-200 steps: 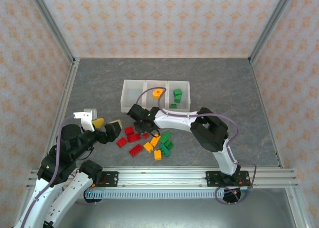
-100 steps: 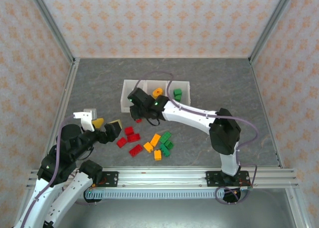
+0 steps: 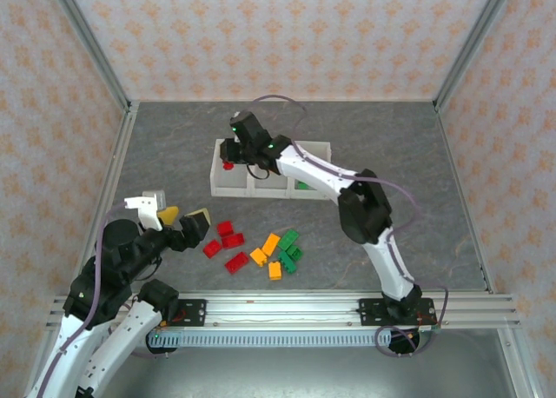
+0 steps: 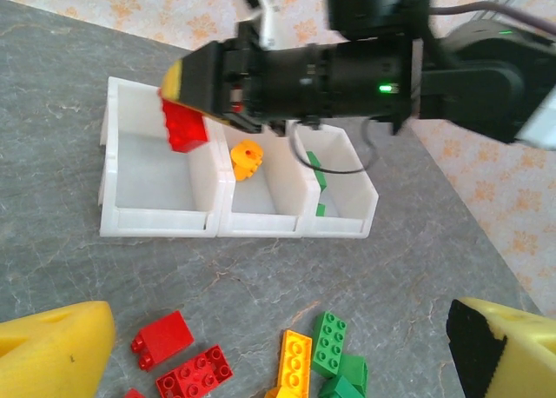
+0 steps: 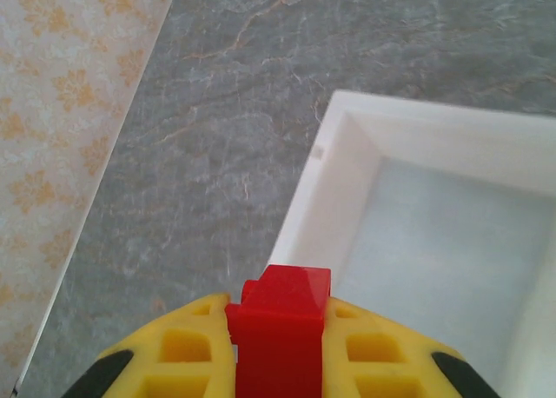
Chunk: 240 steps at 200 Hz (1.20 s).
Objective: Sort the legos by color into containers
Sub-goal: Place the lego in the container.
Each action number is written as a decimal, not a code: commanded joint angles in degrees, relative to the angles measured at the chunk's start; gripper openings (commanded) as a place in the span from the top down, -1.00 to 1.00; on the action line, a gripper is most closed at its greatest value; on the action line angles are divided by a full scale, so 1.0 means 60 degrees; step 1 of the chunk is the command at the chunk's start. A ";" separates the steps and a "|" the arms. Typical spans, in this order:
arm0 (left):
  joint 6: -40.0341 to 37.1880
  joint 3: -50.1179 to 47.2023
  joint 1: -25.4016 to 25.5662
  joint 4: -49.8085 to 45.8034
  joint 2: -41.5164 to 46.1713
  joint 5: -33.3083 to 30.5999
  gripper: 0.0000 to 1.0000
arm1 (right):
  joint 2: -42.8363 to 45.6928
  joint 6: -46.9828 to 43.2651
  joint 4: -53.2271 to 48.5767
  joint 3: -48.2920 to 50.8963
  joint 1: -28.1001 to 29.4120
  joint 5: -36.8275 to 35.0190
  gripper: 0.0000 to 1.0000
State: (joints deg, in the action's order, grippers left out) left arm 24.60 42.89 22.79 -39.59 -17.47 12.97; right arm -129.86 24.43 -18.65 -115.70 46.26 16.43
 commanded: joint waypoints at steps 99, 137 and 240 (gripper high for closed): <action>0.0117 -0.0019 -0.0063 0.0150 -0.0089 -0.0224 -0.98 | -0.0698 -0.0678 -0.1402 -0.1819 -0.0254 0.0888 -0.56; 0.0376 -0.0015 -0.0077 0.0019 -0.0577 -0.0798 -0.98 | 0.0660 -0.0787 -0.1779 -0.1043 -0.0241 0.0151 -0.99; 0.2279 0.0842 0.0099 -0.1913 -0.4712 -0.2899 -0.98 | 0.7495 -0.0994 -0.0504 0.6436 -0.0553 -0.3691 -1.00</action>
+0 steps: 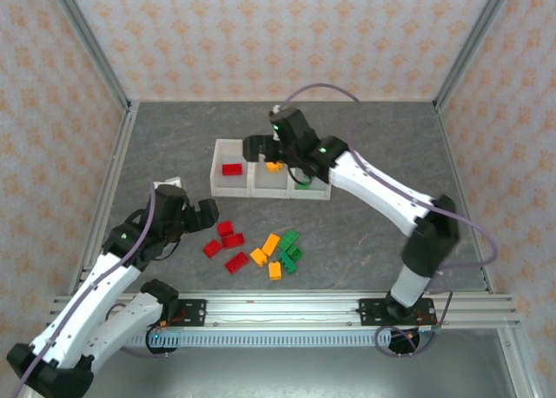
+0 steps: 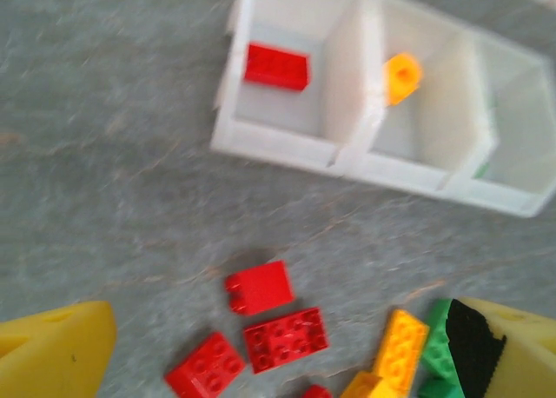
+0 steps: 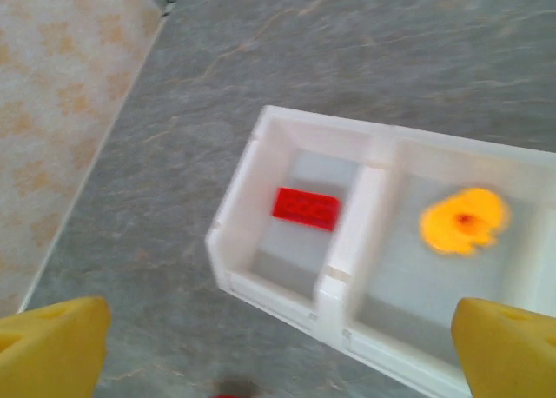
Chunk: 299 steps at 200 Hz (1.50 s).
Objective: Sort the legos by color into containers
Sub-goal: Place the lego in the container, then pick up the lego from the center of the table.
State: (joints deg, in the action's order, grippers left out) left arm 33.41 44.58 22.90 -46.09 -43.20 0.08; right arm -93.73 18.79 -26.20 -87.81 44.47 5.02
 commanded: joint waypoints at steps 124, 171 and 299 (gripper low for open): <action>0.1754 0.0198 0.1098 0.1277 -0.3768 -0.0421 -0.98 | 0.4050 0.0118 0.1039 0.4783 -0.1127 -0.1754 -1.00; 0.2098 -0.0231 0.1111 0.1995 -0.4792 -0.0975 -0.98 | 0.3880 0.0205 0.0791 0.5109 -0.1126 -0.2181 -1.00; 0.2101 -0.0456 0.1150 0.3198 -0.6872 -0.0213 -0.39 | 0.3732 -0.0033 0.0708 0.5436 -0.1142 -0.2678 -1.00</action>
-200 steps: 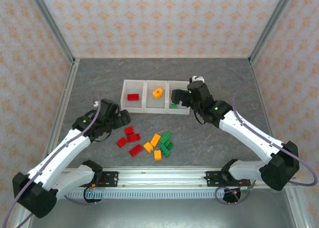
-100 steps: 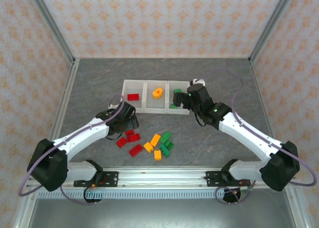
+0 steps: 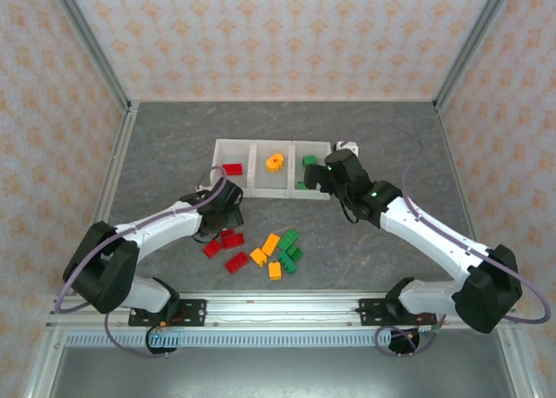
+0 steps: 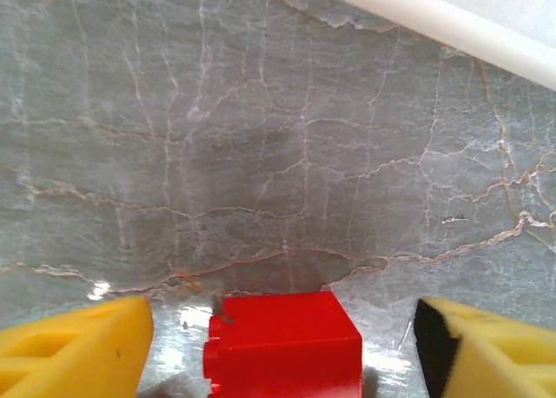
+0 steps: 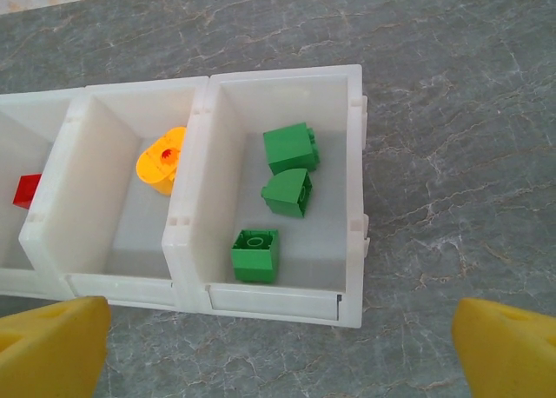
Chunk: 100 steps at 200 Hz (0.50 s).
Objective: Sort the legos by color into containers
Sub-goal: Pick up the lego from the center of the table.
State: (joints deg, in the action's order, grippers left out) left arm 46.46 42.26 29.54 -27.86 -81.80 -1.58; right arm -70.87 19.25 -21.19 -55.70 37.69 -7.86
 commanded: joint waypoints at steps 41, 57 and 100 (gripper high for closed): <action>-0.0112 -0.0070 0.0030 0.0191 -0.0750 -0.0014 -0.28 | -0.0402 -0.0133 -0.0276 -0.0115 -0.0013 -0.0589 -1.00; -0.0122 -0.0090 0.0042 0.0269 -0.0777 -0.0014 -0.20 | -0.0453 -0.0142 -0.0292 -0.0157 -0.0013 -0.0593 -1.00; -0.0170 -0.0180 0.0033 0.0511 -0.0532 0.0001 0.09 | -0.0242 0.0012 -0.0299 -0.0094 -0.0038 -0.1130 -1.00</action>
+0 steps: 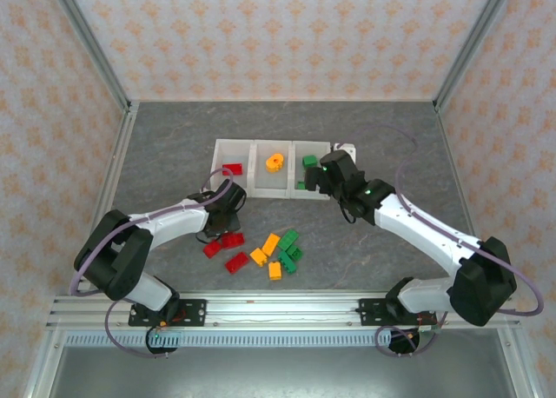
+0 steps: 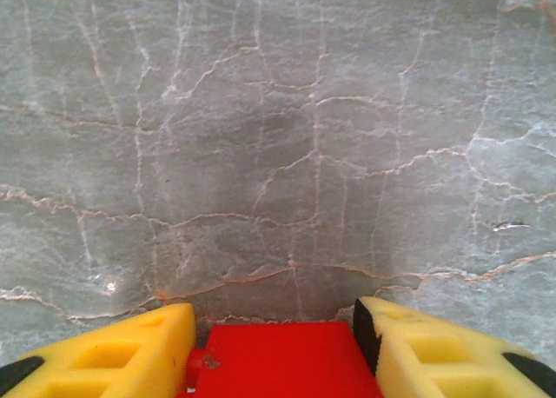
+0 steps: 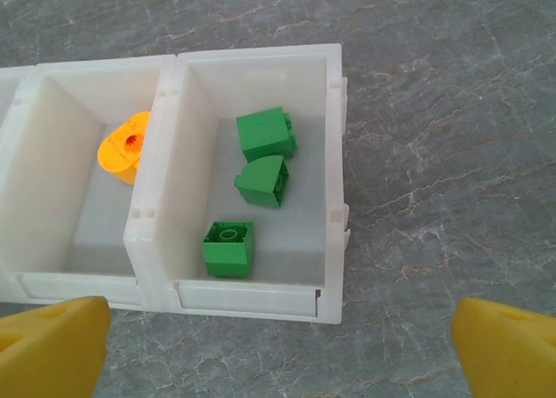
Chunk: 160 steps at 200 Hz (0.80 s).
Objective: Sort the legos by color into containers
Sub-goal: Pick up the lego from the center of the table, then place the lego in the container.
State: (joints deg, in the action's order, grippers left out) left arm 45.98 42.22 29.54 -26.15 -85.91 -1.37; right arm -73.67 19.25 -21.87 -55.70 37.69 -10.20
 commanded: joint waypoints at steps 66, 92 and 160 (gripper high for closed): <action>-0.0500 0.0508 0.0039 -0.0330 0.1356 -0.0479 0.27 | 0.2158 0.0495 0.0693 0.0623 -0.0093 -0.2255 -1.00; -0.1046 0.1421 0.0040 -0.0825 0.1344 -0.0950 0.26 | 0.3673 -0.0188 0.1760 0.1527 -0.0129 -0.2877 -1.00; -0.2303 0.4596 -0.0275 -0.2241 -0.1371 -0.1537 0.21 | 0.3928 -0.1623 0.1115 0.1477 -0.0188 0.3460 -1.00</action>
State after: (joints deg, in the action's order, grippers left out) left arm 36.93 64.27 29.19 -33.95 -88.60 -8.47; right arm -46.41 12.12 -12.12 -45.01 36.56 -6.83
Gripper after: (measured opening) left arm 0.425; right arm 0.999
